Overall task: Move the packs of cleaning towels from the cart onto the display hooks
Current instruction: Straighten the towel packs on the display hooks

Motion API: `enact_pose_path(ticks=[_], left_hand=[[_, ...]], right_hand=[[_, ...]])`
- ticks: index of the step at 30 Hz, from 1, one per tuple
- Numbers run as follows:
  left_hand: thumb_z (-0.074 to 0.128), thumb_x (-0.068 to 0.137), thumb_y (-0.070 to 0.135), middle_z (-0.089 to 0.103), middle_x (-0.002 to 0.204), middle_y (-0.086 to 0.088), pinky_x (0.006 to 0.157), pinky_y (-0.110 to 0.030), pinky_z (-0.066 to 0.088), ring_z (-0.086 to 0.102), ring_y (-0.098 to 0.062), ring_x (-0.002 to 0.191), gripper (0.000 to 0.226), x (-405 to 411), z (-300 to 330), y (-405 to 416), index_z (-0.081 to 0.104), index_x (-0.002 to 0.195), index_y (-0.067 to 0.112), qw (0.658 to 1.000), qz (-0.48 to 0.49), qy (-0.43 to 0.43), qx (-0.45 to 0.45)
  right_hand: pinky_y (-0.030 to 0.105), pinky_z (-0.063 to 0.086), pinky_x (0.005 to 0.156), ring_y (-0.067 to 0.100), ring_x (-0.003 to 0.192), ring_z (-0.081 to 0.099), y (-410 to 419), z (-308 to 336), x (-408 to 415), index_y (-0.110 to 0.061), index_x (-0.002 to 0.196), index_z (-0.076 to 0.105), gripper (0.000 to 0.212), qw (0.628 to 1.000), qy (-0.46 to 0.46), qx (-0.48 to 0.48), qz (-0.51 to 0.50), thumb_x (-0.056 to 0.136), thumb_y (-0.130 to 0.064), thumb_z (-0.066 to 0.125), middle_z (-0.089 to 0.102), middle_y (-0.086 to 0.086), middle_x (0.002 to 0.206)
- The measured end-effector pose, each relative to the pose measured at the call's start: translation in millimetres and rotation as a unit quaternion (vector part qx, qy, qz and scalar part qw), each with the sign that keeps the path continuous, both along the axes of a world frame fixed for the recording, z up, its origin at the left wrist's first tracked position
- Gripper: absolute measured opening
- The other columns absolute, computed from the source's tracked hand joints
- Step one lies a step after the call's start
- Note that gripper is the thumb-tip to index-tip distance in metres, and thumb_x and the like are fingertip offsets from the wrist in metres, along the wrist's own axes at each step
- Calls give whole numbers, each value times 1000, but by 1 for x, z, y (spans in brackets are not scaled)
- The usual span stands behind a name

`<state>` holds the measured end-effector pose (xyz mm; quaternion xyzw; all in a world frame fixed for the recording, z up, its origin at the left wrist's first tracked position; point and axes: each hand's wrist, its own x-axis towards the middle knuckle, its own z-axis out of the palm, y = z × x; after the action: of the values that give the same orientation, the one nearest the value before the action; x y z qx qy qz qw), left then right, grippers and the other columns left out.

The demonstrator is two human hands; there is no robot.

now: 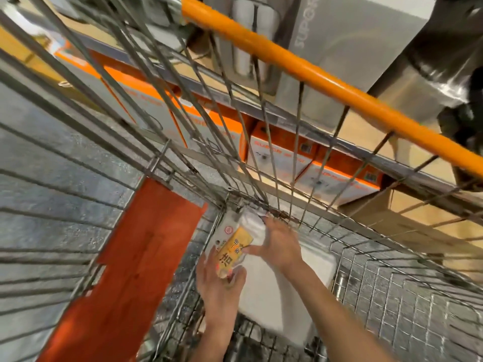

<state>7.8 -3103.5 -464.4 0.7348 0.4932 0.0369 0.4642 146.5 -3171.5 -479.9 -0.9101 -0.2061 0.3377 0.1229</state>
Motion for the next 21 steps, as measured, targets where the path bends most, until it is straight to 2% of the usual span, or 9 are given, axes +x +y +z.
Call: enact_pose_path(ticks=[3, 5, 7, 11, 14, 18, 21], left_hand=[[79, 71, -3, 25, 148, -26, 97, -21, 35, 27, -31, 136, 78, 1, -4, -2, 41, 139, 1, 999, 9, 10, -33], [77, 72, -5, 18, 150, -23, 93, -25, 40, 26, -29, 135, 80, 1, -7, -3, 39, 141, 5, 999, 12, 1, -43], [76, 71, -8, 17, 150, -23, 86, -23, 41, 25, -29, 134, 80, 1, -10, -3, 39, 141, 8, 999, 18, -10, -48], [77, 66, -14, 15, 149, -23, 79, 0, 37, 25, -17, 121, 82, -2, -21, -5, 41, 137, 6, 998, 19, -33, -46], [80, 62, -13, 16, 146, -24, 74, 10, 28, 25, -25, 124, 83, -6, -30, -8, 46, 134, 8, 998, 17, -46, -35], [78, 65, -10, 8, 147, -3, 71, 2, 40, 25, -11, 121, 84, -7, -33, -6, 44, 127, 35, 996, 21, -56, -69], [77, 66, -10, 6, 146, 5, 70, -1, 44, 29, -9, 119, 88, -8, -34, -7, 40, 128, 40, 994, 28, -65, -83]], right_hand=[[35, 30, 109, 23, 133, 33, -3, -2, 4, -22, 145, 29, 102, 999, 20, 25, -19, 63, -68, 70, 37, 4, 143], [36, 28, 111, 23, 136, 30, -2, -4, 11, -19, 147, 26, 107, 999, 37, 36, -15, 63, -68, 70, 32, 6, 148], [40, 25, 114, 22, 139, 28, 1, -5, 15, -17, 149, 21, 110, 998, 54, 25, 4, 64, -69, 68, 28, 5, 154], [40, 28, 113, 26, 138, 32, 4, -7, 14, -19, 149, 20, 114, 998, 61, -2, -1, 60, -72, 69, 34, 8, 151], [41, 29, 112, 28, 137, 32, 4, -6, 17, -17, 148, 21, 118, 996, 87, -10, -5, 57, -72, 71, 34, 9, 151], [43, 36, 106, 28, 129, 39, 3, -2, 19, -19, 138, 39, 102, 989, 133, 25, -56, 56, -66, 77, 44, 10, 140], [42, 44, 95, 25, 115, 52, 2, 2, 16, -22, 124, 45, 84, 981, 157, 75, -88, 57, -57, 81, 56, 1, 127]])
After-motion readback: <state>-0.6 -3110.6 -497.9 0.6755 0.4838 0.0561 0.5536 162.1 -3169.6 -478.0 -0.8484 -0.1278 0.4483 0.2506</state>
